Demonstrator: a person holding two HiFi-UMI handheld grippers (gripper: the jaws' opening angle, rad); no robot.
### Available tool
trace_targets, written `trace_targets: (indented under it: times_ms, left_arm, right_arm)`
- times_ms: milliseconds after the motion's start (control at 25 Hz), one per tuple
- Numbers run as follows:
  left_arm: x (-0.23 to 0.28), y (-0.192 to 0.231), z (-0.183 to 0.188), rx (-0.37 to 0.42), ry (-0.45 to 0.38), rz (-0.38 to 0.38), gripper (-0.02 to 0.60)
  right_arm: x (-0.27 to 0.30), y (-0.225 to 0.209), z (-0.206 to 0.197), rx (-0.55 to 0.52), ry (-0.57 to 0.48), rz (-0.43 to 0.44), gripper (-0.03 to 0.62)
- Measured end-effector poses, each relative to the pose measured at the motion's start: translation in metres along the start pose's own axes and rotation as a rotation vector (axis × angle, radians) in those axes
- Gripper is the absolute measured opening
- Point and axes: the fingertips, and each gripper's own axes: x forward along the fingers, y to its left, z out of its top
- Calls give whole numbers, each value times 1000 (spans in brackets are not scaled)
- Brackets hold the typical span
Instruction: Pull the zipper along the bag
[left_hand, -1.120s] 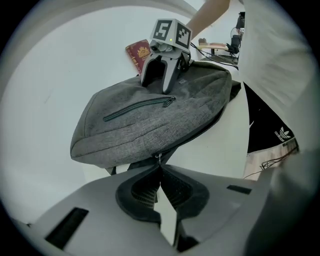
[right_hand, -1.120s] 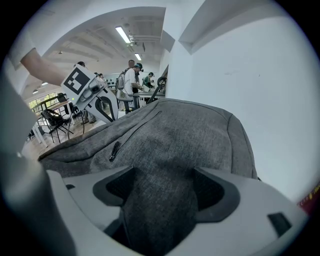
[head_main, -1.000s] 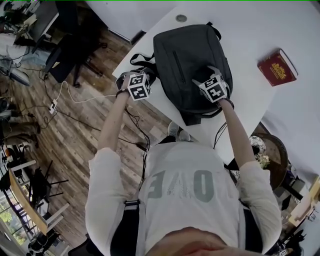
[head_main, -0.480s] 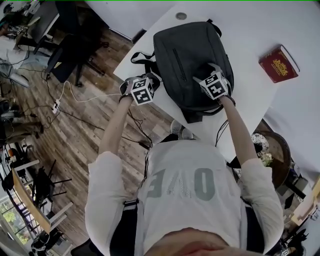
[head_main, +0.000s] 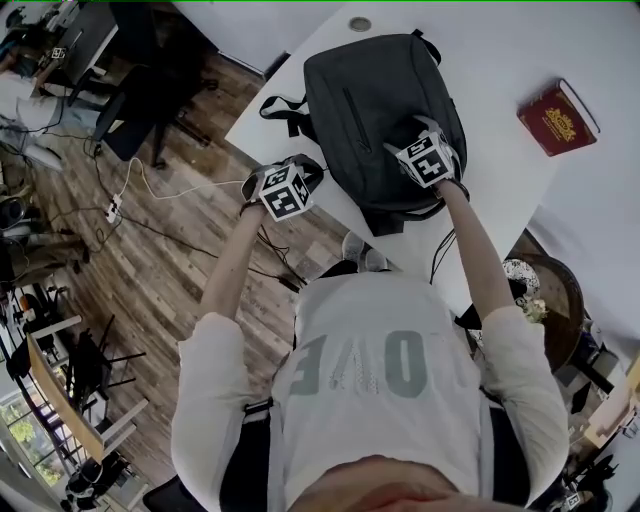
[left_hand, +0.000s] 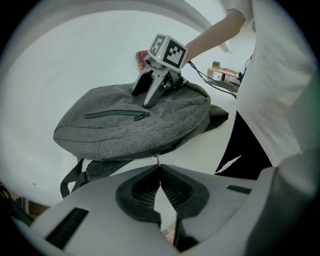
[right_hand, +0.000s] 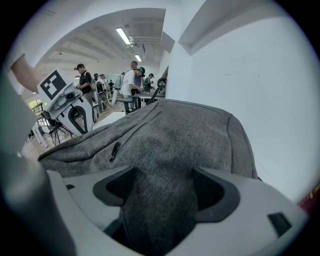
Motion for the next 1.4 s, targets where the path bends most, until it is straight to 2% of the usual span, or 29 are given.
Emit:
trace_targets:
  times_ms: [200,360,520,640,840,920,1040,1160,1280,1400]
  left_arm:
    - [3,-29,12,-22,-10,-18,28]
    - [-1,-35,13,-71,-24,-6,28]
    - [-3,-38,15,-43,2,-21,29]
    - [0,-42,16,-36,25,-58,29]
    - [0,-46,15,-12,81,-161,29]
    - [2,-42,18,-40,64,-172,29]
    - [-1,-35,20,-107,-5,-163,27]
    - [-7,-35,23,-135,-43,-126,26]
    - [-15,-35,24,-208,-84,-101,26]
    - [-21,-35,23,-220,-87,-49,26]
  right_arm:
    - [0,1,0,2,-6,1,365]
    - [-1,1,-1,2,4,-1,365]
    - [-1,1,1,0,-3,2,365]
    - [-1,0,-1,3,-7,-1,365]
    - [-1,1,1,-3,-6,-4,365]
    - [-3,2,2,-13,-8,-2,365]
    - [-2,2,4,-17,-19,2,365]
    - [-3,1,3,-9,-15,4,365]
    - [-2,0,1,-5,-16,1,365]
    - [-3,1,0,0,-18,-2,365]
